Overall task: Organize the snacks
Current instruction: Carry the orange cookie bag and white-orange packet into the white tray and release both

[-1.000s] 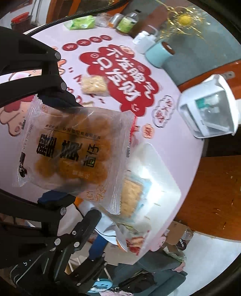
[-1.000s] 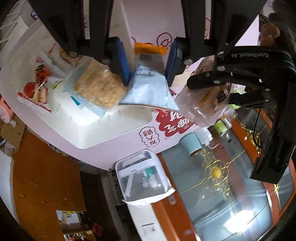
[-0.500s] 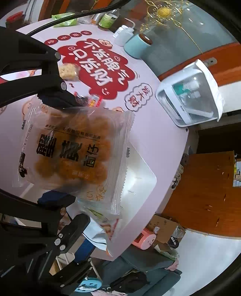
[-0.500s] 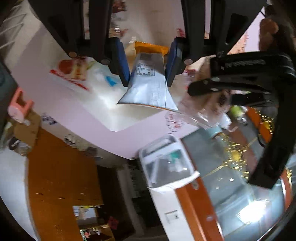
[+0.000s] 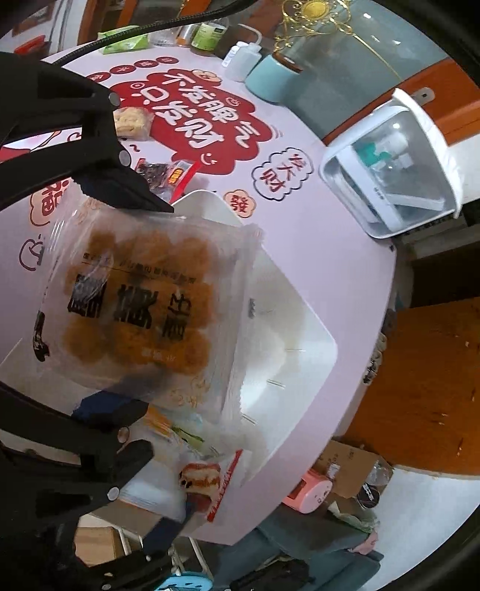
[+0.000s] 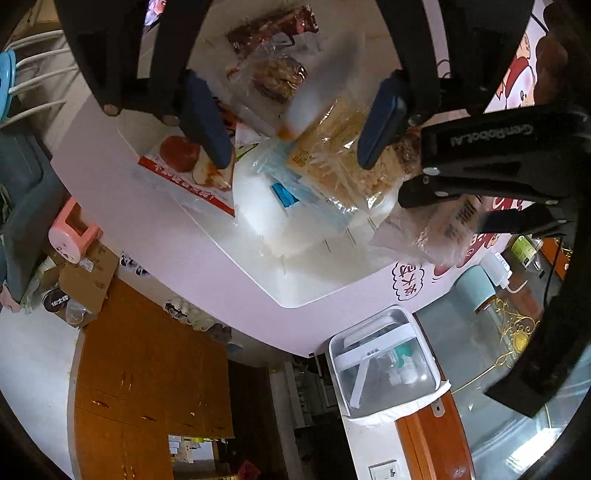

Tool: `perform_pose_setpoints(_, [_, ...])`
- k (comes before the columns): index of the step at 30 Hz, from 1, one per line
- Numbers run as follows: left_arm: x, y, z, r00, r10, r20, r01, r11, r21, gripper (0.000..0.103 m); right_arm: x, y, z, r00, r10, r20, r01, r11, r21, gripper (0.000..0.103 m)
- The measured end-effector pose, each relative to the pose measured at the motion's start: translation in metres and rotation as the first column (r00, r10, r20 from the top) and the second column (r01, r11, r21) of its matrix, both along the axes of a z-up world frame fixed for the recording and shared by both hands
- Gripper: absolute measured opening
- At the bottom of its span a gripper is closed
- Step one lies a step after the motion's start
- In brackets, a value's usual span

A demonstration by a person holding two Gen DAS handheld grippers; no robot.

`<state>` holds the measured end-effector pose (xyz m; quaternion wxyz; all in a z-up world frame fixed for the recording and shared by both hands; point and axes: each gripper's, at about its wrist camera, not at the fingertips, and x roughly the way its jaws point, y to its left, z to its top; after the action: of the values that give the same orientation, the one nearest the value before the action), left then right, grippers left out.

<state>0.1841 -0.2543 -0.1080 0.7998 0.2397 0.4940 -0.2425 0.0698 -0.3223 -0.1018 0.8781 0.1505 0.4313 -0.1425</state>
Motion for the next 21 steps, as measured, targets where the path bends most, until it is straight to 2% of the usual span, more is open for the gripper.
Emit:
perform_pose_setpoints(4, [0.004,0.002,-0.005,1.000,0.016,-0.005,-0.016,1.000,0.007,0.084,-0.002,-0.001,0.000,1.000,0.005,0.005,-0.005,1.000,0.006,0.072])
perform_pose_setpoints(6, [0.004,0.003,-0.003,1.000,0.017,-0.001,-0.017,1.000,-0.001,0.094,-0.001,0.001,0.000,1.000,0.007,0.007,-0.007,1.000,0.010,0.072])
perform_pose_setpoints(8, [0.002,0.004,0.000,1.000,0.014,0.026,-0.014,1.000,0.002,0.095,-0.001,0.002,0.000,1.000,0.010,0.012,-0.010,1.000,0.015,0.072])
perform_pose_setpoints(13, [-0.002,0.009,0.008,0.997,0.020,0.076,-0.021,1.000,0.009,0.097,-0.002,0.007,0.004,0.999,0.023,0.029,-0.023,1.000,0.013,0.072])
perform_pose_setpoints(21, [0.003,0.040,0.028,0.988,0.110,0.108,-0.106,0.994,-0.040,0.097,-0.016,-0.006,0.014,0.995,-0.055,0.084,0.053,0.998,0.029,0.072])
